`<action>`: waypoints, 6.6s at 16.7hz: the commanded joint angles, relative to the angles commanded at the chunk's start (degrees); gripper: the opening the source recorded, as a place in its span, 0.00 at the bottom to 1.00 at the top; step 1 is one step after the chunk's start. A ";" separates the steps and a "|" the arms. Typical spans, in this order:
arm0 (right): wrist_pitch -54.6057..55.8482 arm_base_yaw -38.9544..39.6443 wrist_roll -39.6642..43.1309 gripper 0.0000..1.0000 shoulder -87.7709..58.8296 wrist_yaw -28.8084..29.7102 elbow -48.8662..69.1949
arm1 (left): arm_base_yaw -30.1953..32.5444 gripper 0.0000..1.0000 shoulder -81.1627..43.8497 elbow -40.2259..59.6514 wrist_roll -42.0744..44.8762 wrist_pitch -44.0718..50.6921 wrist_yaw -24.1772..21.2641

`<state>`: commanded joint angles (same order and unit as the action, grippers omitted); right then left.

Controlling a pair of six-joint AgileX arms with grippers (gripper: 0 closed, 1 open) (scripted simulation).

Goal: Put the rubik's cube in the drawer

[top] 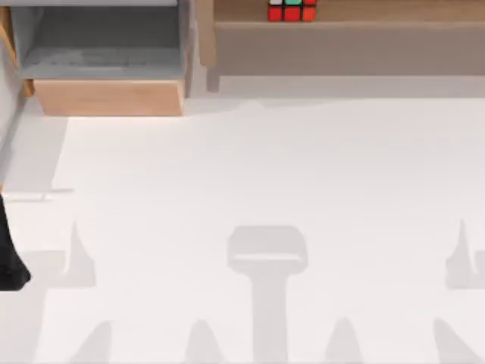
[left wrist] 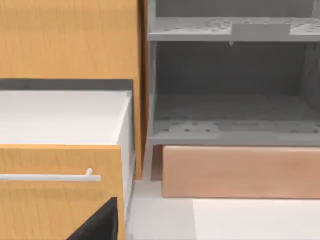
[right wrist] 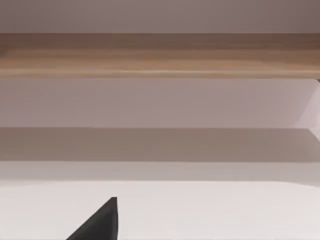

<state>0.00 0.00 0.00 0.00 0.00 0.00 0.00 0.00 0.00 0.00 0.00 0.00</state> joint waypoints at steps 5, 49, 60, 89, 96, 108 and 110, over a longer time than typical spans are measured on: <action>0.00 0.00 0.00 1.00 0.00 0.00 0.00 | 0.64 1.00 -3.16 2.32 -0.18 -2.07 0.58; 0.00 0.00 0.00 1.00 0.00 0.00 0.00 | 43.31 1.00 -135.51 91.18 0.85 -44.78 40.60; 0.00 0.00 0.00 1.00 0.00 0.00 0.00 | 40.67 0.85 -140.82 101.43 0.72 -39.85 37.90; 0.00 0.00 0.00 1.00 0.00 0.00 0.00 | 42.28 0.00 -135.42 96.62 0.91 -39.48 39.37; 0.00 0.00 0.00 1.00 0.00 0.00 0.00 | 42.65 0.00 -134.89 98.78 2.91 -35.33 37.37; 0.00 0.00 0.00 1.00 0.00 0.00 0.00 | 52.40 0.00 -131.57 111.61 14.74 0.35 20.83; 0.00 0.00 0.00 1.00 0.00 0.00 0.00 | 53.72 0.00 -130.65 114.04 16.76 8.44 17.51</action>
<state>0.00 0.00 0.00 0.00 0.00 0.00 53.72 -130.65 114.04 16.76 8.44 17.51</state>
